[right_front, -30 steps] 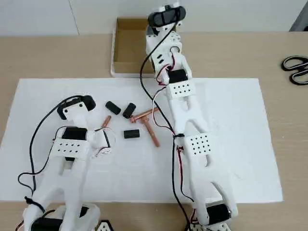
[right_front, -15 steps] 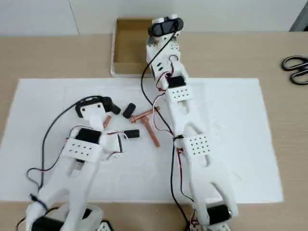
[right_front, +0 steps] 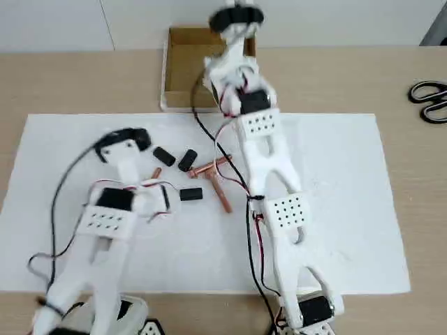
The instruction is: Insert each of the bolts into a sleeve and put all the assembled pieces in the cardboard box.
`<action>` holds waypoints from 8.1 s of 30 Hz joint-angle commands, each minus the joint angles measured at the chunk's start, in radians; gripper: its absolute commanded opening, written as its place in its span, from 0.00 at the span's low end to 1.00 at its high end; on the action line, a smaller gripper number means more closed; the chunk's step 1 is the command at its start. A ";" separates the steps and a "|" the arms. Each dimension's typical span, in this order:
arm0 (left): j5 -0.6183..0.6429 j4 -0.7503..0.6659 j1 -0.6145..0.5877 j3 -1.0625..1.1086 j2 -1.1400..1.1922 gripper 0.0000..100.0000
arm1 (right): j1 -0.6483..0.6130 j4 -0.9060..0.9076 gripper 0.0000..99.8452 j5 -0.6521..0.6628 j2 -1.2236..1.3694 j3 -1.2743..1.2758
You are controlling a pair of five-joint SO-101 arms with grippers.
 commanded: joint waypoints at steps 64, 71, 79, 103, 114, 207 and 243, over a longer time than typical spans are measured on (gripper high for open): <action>-0.514 0.127 -0.623 0.593 -1.026 0.39 | -0.358 0.130 0.22 1.180 -0.651 1.401; -0.509 0.115 -0.620 0.591 -1.026 0.39 | -0.358 0.157 0.00 1.180 -0.558 1.352; -0.485 0.086 -0.585 0.479 -1.020 0.39 | -0.357 0.166 0.00 1.045 -0.661 1.223; 0.109 -0.138 0.100 -0.082 -0.123 0.39 | 0.082 0.209 0.00 0.143 -1.219 1.125; 0.272 0.522 0.147 -0.972 0.582 0.39 | 0.084 0.208 0.00 0.143 -1.218 1.125; -0.189 0.316 0.414 -1.500 0.396 0.01 | 0.091 -1.073 0.00 0.333 -2.246 2.920; -0.123 -0.299 0.506 -0.625 -0.003 0.01 | -0.022 -1.073 0.00 0.370 -2.666 3.124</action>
